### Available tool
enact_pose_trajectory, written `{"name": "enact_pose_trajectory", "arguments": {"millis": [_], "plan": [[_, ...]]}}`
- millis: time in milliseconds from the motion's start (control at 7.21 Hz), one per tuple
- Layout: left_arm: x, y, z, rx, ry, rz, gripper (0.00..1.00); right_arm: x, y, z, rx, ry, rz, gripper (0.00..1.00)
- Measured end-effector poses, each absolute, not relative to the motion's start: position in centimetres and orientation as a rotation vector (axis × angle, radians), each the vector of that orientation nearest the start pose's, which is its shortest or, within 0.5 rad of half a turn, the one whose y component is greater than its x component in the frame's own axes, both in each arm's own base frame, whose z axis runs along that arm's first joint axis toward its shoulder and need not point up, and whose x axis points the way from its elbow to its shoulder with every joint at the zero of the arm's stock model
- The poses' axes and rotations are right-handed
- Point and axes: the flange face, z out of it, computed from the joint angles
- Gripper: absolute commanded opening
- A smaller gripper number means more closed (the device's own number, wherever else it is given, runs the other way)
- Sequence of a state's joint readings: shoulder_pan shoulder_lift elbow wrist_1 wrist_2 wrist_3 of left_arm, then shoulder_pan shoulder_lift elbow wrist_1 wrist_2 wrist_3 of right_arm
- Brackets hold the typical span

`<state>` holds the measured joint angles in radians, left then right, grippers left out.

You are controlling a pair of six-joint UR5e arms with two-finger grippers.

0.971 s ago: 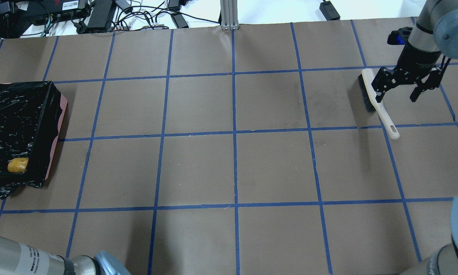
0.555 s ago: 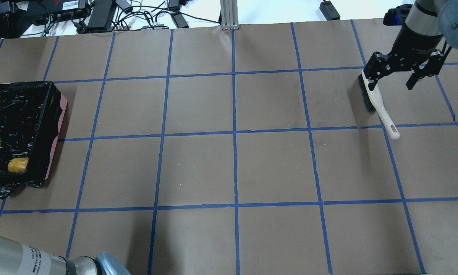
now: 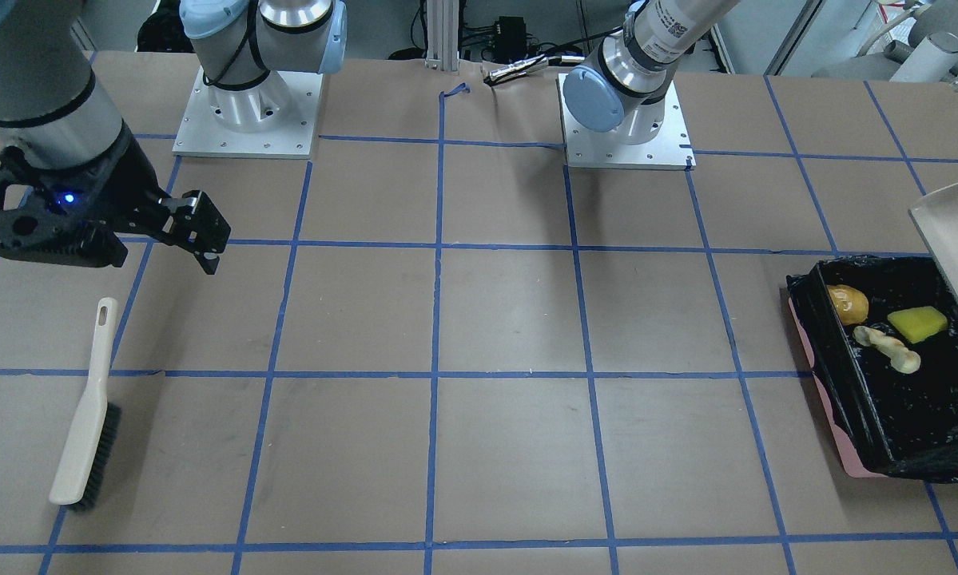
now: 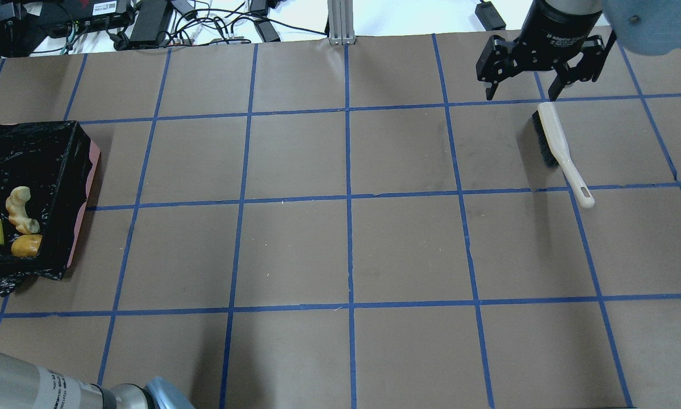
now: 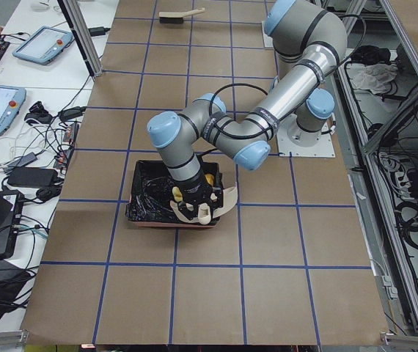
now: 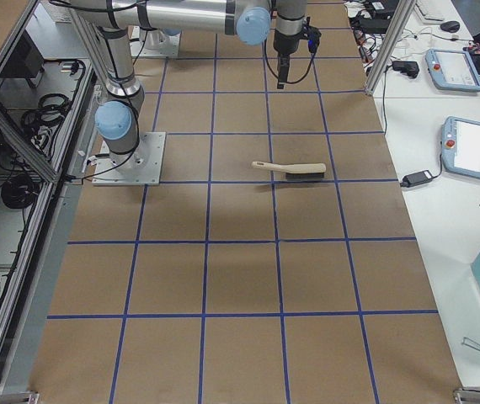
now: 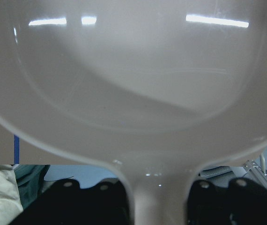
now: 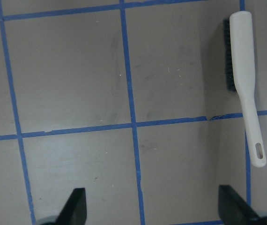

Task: Sweep and dump trash into bin
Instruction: 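Raise the right gripper away while the left gripper brings the dustpan back to the table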

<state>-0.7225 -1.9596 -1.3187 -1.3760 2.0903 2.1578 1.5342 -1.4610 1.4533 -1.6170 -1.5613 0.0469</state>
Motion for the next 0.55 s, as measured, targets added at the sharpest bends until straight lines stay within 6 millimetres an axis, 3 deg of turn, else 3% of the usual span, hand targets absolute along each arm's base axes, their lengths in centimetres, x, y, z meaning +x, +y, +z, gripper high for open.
{"name": "enact_pose_trajectory", "arguments": {"millis": [277, 555], "plan": [[42.8, -49.3, 43.1, 1.810, 2.370, 0.689, 0.00, 11.7, -53.0, 52.2, 0.121, 3.116, -0.175, 1.00], [40.7, -49.6, 43.6, 1.860, 2.449, 0.439, 0.00, 11.4, -53.1, 52.2, 0.129, 3.115, -0.249, 1.00]]}}
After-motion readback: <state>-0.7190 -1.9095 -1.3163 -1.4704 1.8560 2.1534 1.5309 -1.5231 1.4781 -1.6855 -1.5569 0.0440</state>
